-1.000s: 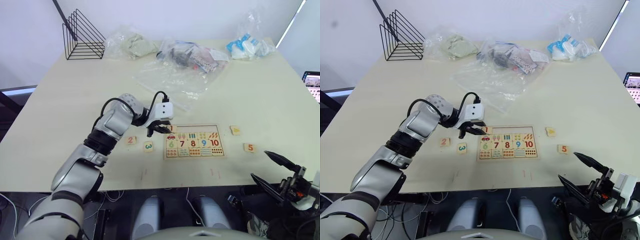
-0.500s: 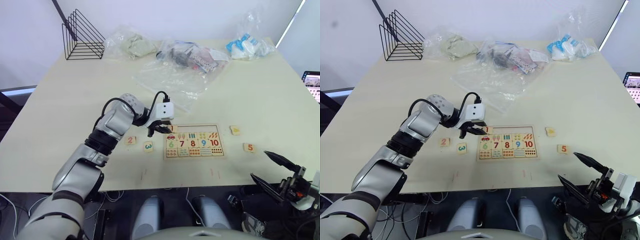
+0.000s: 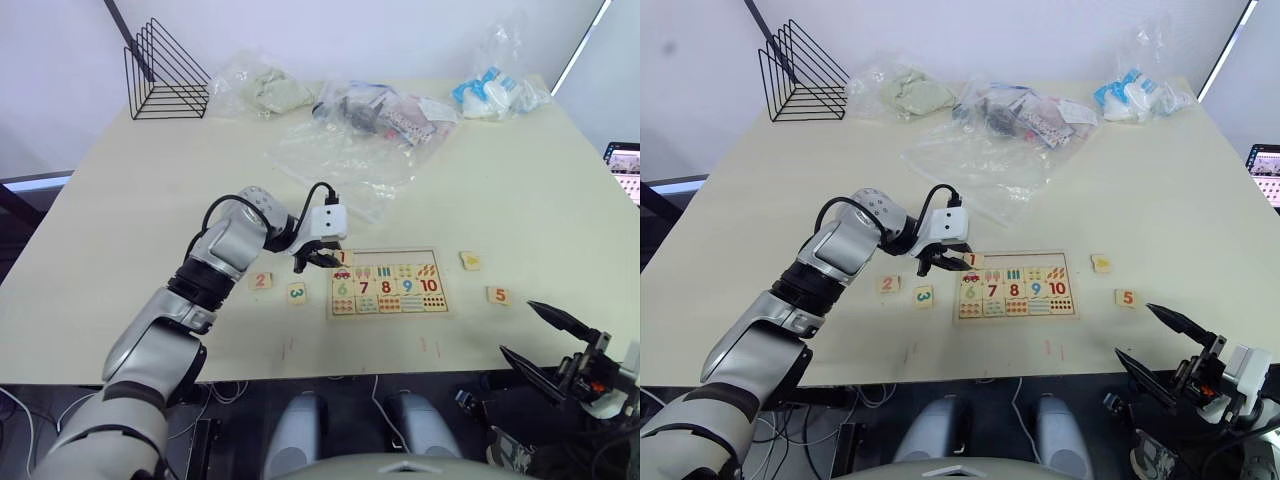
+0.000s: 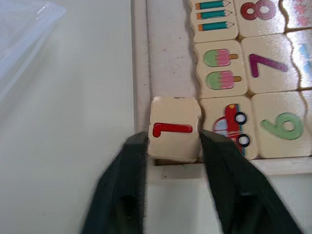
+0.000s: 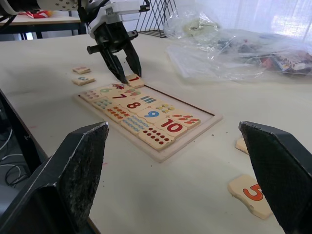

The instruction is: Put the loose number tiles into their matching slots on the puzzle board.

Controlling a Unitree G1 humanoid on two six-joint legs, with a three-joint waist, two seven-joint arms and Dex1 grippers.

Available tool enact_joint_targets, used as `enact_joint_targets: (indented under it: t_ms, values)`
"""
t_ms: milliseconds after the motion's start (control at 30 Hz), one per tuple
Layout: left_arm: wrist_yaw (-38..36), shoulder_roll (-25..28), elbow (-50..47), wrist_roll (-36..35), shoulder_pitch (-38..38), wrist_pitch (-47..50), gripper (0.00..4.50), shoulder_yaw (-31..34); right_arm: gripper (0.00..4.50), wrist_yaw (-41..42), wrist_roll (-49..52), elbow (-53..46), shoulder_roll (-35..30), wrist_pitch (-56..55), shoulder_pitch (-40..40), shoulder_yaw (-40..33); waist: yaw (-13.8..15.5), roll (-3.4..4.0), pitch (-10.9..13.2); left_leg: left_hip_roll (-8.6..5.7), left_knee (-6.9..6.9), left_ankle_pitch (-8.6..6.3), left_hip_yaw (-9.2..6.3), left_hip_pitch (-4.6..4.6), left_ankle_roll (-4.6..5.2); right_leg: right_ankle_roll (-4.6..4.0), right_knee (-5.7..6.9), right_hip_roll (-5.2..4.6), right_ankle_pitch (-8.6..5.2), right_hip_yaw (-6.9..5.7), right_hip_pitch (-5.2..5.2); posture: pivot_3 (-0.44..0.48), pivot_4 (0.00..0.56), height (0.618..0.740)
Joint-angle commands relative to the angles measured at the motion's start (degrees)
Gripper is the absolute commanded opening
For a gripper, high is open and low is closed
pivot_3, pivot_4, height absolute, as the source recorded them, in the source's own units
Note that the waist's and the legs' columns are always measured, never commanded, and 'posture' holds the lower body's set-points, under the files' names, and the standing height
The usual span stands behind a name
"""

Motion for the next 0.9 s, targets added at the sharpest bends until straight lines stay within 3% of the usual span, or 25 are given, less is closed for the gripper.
enact_joint_targets:
  t_ms: [33,67,600,900]
  values:
    - [-0.49,0.42,-1.29,0.06,-0.21,-0.99,3.79,0.24,4.5,-0.33,0.39,-1.48,-0.29,-0.46,0.18,-0.08,0.0,0.0,0.0,0.0,0.0,0.0,0.0,0.0,0.0,0.0,0.0,0.0,0.0,0.0,0.0,0.0,0.15,0.74]
    - [-0.59,0.52,-1.53,0.04,-0.13,-1.04,4.28,0.24,4.5,-0.33,0.4,-1.49,-0.28,-0.48,0.24,-0.1,0.0,0.0,0.0,0.0,0.0,0.0,0.0,0.0,0.0,0.0,0.0,0.0,0.0,0.0,0.0,0.0,0.15,0.74]
    - [-6.1,3.94,-5.09,-4.66,-1.63,2.09,4.28,3.42,4.5,-0.16,0.19,-0.68,-0.23,-1.15,0.1,0.26,-0.03,0.0,0.0,0.0,0.0,0.0,0.0,0.0,0.0,0.0,0.0,0.0,0.0,0.0,0.0,0.0,0.15,0.74]
    - [-4.4,2.83,-1.1,-7.59,-2.2,1.61,4.28,6.78,4.5,0.36,0.32,0.25,-0.19,-1.49,-0.16,0.26,-0.03,0.01,0.0,0.0,0.01,0.0,0.0,0.0,0.0,0.0,0.01,0.0,0.0,0.0,0.0,0.0,0.15,0.74]
